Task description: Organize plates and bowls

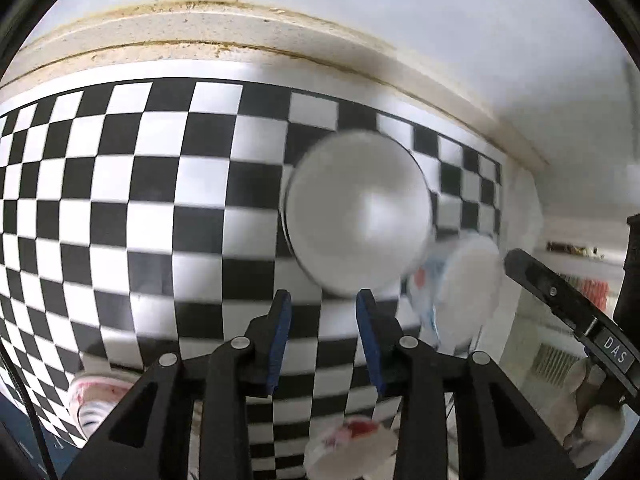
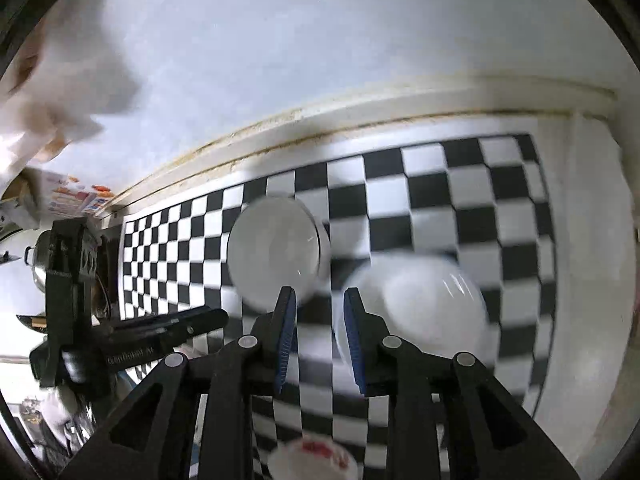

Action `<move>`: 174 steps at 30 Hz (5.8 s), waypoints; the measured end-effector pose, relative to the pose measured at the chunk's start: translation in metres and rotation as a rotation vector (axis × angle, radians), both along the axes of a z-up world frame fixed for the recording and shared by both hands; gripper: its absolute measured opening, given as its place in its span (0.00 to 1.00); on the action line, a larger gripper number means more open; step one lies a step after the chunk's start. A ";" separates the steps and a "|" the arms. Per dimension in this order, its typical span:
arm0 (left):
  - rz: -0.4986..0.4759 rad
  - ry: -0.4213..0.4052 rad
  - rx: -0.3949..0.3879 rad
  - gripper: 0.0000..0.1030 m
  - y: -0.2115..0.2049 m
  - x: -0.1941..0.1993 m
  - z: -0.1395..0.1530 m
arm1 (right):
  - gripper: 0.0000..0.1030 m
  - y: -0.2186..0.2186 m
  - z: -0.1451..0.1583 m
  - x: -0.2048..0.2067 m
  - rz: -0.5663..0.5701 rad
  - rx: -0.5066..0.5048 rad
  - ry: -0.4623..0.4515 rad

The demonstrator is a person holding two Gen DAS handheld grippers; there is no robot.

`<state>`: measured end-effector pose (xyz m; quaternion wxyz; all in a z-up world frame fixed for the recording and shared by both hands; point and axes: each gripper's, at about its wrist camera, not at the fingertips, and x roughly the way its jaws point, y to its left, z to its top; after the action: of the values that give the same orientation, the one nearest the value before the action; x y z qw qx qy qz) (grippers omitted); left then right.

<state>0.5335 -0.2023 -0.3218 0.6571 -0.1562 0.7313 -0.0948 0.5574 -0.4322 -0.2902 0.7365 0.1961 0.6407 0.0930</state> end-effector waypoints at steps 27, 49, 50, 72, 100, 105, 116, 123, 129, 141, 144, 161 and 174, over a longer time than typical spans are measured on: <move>-0.079 -0.082 0.087 0.24 -0.022 0.015 0.004 | 0.08 0.039 -0.076 0.057 0.149 -0.075 0.150; -0.224 -0.252 0.007 0.24 -0.033 -0.125 0.115 | 0.08 0.032 0.062 -0.121 0.054 -0.074 -0.026; -0.231 -0.247 0.003 0.24 -0.033 -0.136 0.114 | 0.08 0.032 0.062 -0.134 0.050 -0.075 -0.024; -0.407 -0.064 0.132 0.24 -0.070 -0.229 0.015 | 0.10 0.045 -0.039 -0.262 0.014 -0.162 0.152; -0.406 -0.107 0.165 0.25 -0.057 -0.219 0.041 | 0.14 0.030 -0.025 -0.249 -0.019 -0.124 0.173; -0.322 -0.156 0.105 0.28 -0.049 -0.180 0.074 | 0.17 -0.004 0.001 -0.230 -0.081 -0.100 0.139; -0.265 -0.134 0.085 0.29 -0.081 -0.072 0.051 | 0.33 -0.066 -0.002 -0.146 -0.238 -0.044 0.095; -0.298 -0.084 0.107 0.29 -0.109 -0.033 0.014 | 0.33 -0.083 -0.033 -0.100 -0.290 -0.036 0.116; -0.327 -0.048 0.112 0.29 -0.121 -0.016 -0.010 | 0.33 -0.093 -0.063 -0.071 -0.308 -0.051 0.157; -0.352 -0.015 0.131 0.29 -0.130 0.004 -0.037 | 0.33 -0.102 -0.100 -0.044 -0.314 -0.059 0.221; -0.360 -0.005 0.134 0.29 -0.132 0.006 -0.043 | 0.33 -0.100 -0.105 -0.040 -0.307 -0.062 0.227; -0.432 -0.074 0.133 0.15 -0.163 -0.010 -0.035 | 0.10 -0.080 -0.113 -0.034 -0.237 -0.081 0.238; -0.431 -0.141 0.128 0.15 -0.152 -0.015 0.007 | 0.09 -0.070 -0.077 -0.047 -0.218 -0.087 0.176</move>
<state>0.5190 -0.3547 -0.3150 0.6796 0.0527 0.7047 -0.1969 0.5105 -0.5018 -0.3675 0.6910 0.2400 0.6811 -0.0328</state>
